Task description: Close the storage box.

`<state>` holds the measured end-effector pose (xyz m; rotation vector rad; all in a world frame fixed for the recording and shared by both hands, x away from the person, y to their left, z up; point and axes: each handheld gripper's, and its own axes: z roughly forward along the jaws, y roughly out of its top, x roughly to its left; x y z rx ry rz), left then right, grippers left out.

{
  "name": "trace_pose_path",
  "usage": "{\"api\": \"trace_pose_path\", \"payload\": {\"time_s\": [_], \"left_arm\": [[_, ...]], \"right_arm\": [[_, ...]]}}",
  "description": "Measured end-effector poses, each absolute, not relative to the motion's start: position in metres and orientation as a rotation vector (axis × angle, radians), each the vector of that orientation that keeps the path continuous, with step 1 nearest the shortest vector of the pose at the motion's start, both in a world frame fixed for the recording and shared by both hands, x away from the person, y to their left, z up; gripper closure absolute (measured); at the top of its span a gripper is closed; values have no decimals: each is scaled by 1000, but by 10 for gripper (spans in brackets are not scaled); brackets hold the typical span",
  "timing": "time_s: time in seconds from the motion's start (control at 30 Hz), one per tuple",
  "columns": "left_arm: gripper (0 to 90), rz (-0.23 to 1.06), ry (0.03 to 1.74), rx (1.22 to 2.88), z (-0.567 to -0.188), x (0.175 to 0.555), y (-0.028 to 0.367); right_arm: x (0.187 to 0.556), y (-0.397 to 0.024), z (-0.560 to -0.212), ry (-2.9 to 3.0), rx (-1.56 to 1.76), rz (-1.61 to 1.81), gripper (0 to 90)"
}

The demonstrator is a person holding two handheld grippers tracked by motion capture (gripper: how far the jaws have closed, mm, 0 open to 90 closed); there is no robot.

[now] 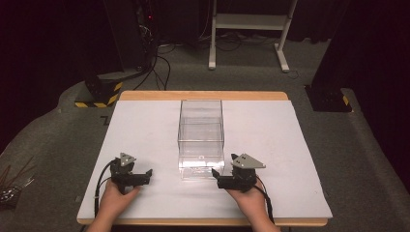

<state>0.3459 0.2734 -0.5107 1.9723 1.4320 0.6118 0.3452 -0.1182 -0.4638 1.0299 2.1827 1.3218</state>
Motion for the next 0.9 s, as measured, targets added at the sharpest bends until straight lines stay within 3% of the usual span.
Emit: {"api": "trace_pose_path", "payload": {"time_s": [0.9], "left_arm": [[13, 611, 1432, 1973, -511, 346, 273]], "right_arm": [[372, -108, -462, 2143, 1039, 1292, 99]]}}
